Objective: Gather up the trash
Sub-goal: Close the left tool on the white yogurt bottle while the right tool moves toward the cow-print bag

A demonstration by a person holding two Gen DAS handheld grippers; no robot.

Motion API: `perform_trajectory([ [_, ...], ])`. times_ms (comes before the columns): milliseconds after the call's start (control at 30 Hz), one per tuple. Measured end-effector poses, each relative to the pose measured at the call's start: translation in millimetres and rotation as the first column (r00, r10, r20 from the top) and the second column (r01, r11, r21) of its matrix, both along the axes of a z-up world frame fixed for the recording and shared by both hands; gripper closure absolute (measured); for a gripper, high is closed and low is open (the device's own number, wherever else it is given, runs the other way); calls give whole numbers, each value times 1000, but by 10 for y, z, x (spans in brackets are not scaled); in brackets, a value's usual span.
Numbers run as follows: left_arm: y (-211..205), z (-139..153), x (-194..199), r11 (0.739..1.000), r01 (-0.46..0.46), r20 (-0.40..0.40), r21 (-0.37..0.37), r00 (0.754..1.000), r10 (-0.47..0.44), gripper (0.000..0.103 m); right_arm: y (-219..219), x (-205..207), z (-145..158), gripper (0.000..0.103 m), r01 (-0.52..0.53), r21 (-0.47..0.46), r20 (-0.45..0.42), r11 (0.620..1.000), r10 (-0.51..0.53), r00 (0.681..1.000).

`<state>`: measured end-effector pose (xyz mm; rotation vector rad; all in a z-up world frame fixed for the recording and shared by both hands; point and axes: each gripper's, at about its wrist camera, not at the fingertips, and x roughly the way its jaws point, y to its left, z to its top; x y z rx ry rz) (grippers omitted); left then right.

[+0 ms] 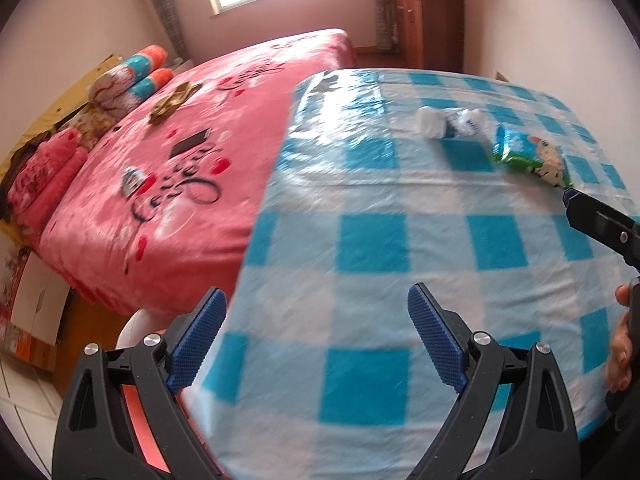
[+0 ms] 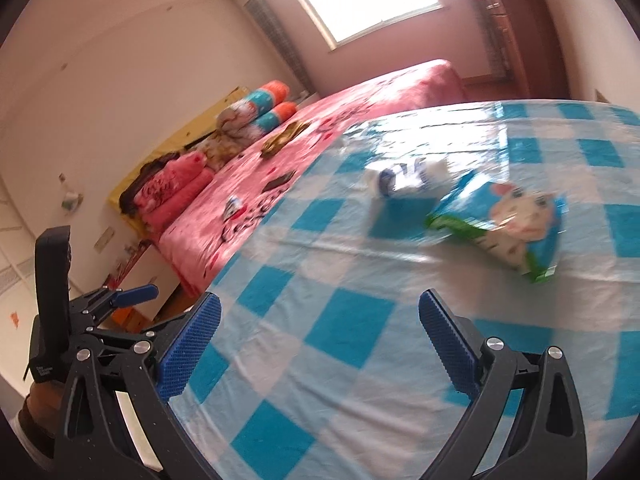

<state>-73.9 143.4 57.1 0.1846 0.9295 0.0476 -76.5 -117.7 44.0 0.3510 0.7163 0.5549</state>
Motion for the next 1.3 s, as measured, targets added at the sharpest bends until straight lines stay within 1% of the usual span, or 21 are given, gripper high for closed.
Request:
perform_trajectory([
  [133,-214,24,205,998,41,3,-48,999,-41,10,-255,65,-15,5,61,36,-4,997,-61,998],
  [233,-402,54,399,995,76,14,-60,997,-75,11,-417,113,-34,5,94,35,-2,995,-94,996],
  [333,-542,84,652,990,92,12,-110,996,-92,10,-552,155,-54,5,118,43,-4,992,-118,993],
  [433,-632,112,942,977,87,17,-196,996,-85,11,-656,203,-85,5,132,65,-15,989,-131,991],
  [500,-665,96,1198,965,57,10,-257,998,-57,11,-711,227,-109,5,142,72,-22,987,-141,990],
  [533,-677,74,1337,959,38,4,-280,999,-39,11,-739,240,-127,5,144,78,-29,986,-142,989],
  [600,-703,24,1538,955,5,-1,-298,1000,-5,11,-775,265,-153,5,141,88,-39,986,-138,990],
  [633,-729,-8,1691,954,-21,-3,-298,1000,21,11,-790,275,-161,5,142,83,-41,986,-139,989],
  [700,-779,-32,1878,955,-42,1,-295,999,44,11,-821,284,-175,5,147,76,-45,986,-143,989],
  [833,-920,-82,2179,960,-42,-4,-278,999,42,11,-887,313,-196,5,149,113,-65,982,-143,988],
  [967,-1057,-152,2334,965,-29,-26,-262,999,23,11,-967,359,-230,5,152,159,-88,975,-140,986],
  [1100,-1179,-250,2447,978,-27,-57,-204,998,16,12,-1030,381,-253,5,158,190,-105,969,-140,985],
  [1300,-1185,-350,2509,982,-55,-99,-178,994,37,19,-1051,355,-224,5,168,158,-94,973,-154,984],
])
